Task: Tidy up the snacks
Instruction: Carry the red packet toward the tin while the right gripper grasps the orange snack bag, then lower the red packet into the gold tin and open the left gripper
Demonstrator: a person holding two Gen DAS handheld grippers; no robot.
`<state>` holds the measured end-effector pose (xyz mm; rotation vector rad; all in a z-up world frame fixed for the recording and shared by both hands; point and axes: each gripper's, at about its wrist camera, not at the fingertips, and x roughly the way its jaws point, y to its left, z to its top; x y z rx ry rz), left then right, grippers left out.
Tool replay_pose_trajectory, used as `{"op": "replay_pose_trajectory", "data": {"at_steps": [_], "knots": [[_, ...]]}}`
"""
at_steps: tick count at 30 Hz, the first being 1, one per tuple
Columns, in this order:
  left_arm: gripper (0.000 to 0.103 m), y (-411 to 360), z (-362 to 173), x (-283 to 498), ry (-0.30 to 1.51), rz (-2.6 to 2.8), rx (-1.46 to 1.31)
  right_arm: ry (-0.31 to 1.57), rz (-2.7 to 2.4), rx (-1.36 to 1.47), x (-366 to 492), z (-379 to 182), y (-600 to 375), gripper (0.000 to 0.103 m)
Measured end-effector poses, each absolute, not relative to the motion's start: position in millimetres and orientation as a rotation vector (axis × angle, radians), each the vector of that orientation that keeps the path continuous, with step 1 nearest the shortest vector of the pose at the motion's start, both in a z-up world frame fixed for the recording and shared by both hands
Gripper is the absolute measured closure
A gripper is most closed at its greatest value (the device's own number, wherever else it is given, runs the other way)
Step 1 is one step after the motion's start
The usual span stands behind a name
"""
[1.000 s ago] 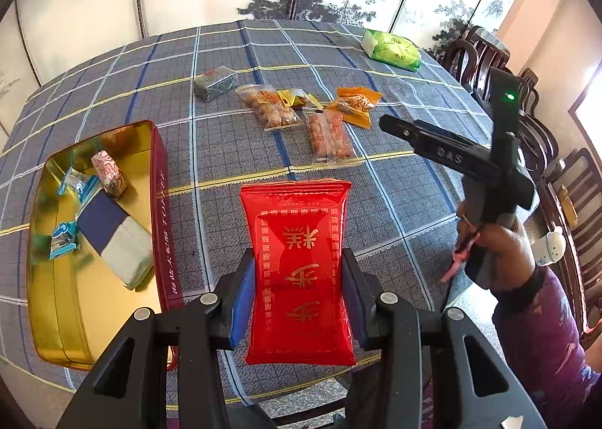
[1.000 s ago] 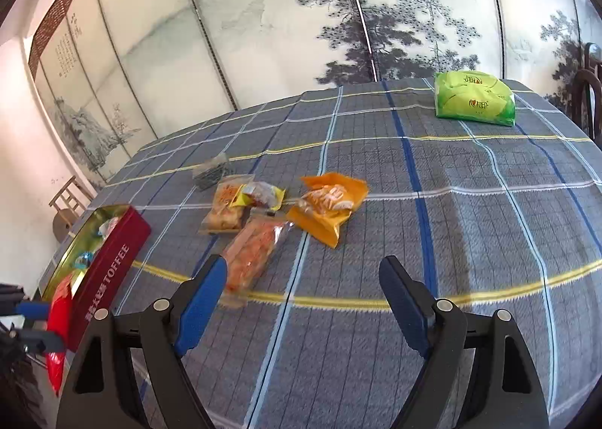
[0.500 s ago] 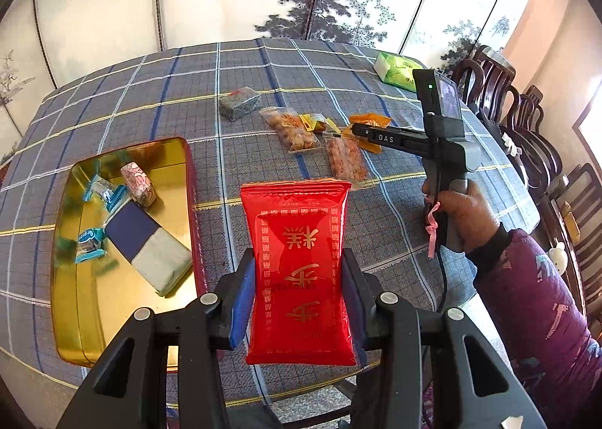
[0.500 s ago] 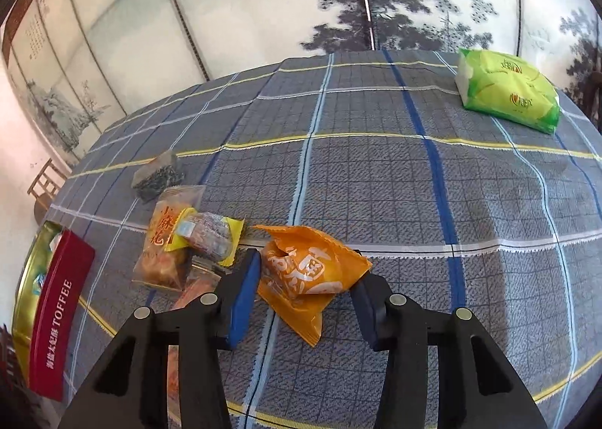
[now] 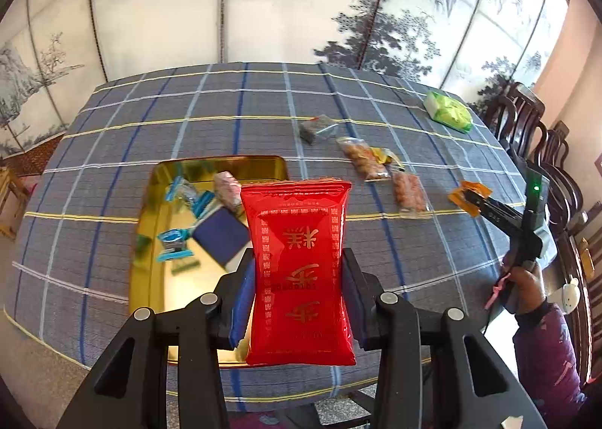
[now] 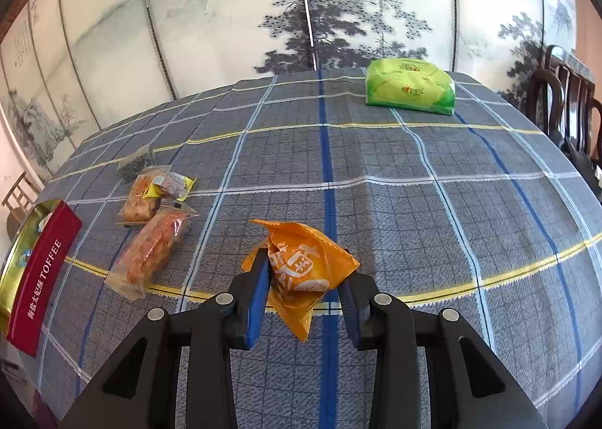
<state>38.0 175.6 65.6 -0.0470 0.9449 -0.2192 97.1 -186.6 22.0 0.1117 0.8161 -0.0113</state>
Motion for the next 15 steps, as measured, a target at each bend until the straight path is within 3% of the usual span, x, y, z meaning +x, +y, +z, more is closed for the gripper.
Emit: {"op": "replay_pose_trajectory", "data": {"at_steps": [15], "knots": [[0.064,238,11,57,1.004,-0.075,-0.064,0.814,-0.042,0.087,97,21,-184,0.067]]}}
